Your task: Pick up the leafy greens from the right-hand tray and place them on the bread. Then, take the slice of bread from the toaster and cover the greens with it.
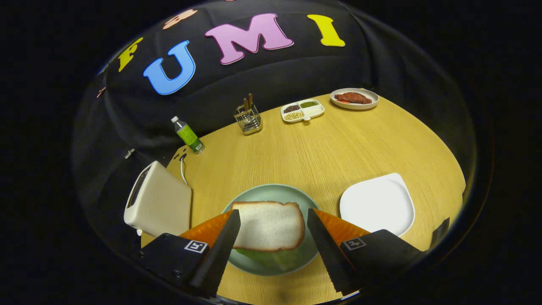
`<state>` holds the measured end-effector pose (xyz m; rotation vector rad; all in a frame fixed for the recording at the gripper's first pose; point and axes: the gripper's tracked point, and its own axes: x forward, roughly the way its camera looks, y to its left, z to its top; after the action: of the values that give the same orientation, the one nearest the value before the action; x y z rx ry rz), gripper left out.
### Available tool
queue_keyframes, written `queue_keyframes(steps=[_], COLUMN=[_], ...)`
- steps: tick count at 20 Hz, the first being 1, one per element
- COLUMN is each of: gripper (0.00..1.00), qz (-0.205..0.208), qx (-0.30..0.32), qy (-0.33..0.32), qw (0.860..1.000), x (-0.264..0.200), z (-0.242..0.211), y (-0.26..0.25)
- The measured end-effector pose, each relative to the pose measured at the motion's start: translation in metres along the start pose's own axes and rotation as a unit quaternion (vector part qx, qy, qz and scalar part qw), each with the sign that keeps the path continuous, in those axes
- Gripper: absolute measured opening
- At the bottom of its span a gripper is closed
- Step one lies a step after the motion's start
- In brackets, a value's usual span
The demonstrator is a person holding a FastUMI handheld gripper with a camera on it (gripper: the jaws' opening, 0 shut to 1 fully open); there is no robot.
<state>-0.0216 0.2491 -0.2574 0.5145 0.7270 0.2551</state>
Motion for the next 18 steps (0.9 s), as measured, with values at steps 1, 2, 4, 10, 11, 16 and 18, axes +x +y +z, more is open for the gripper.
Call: queue_keyframes(steps=[1, 2, 4, 10, 11, 16, 18], gripper=[0.99, 0.99, 0.99, 0.99, 0.99, 0.99, 0.98], qz=[0.006, 0.011, 0.02, 0.029, 0.028, 0.008, -0.003], qx=[-0.006, -0.012, -0.031, -0.116, -0.133, -0.208, -0.235], qy=[-0.016, -0.031, -0.064, -0.15, -0.161, -0.22, -0.231], qw=[1.0, 0.999, 0.997, 0.981, 0.978, 0.953, 0.944], x=[-0.009, -0.018, -0.035, -0.095, -0.104, -0.147, -0.156], z=[0.014, 0.029, 0.058, 0.132, 0.139, 0.184, 0.196], y=[0.004, 0.007, 0.014, 0.033, 0.036, 0.045, 0.043])
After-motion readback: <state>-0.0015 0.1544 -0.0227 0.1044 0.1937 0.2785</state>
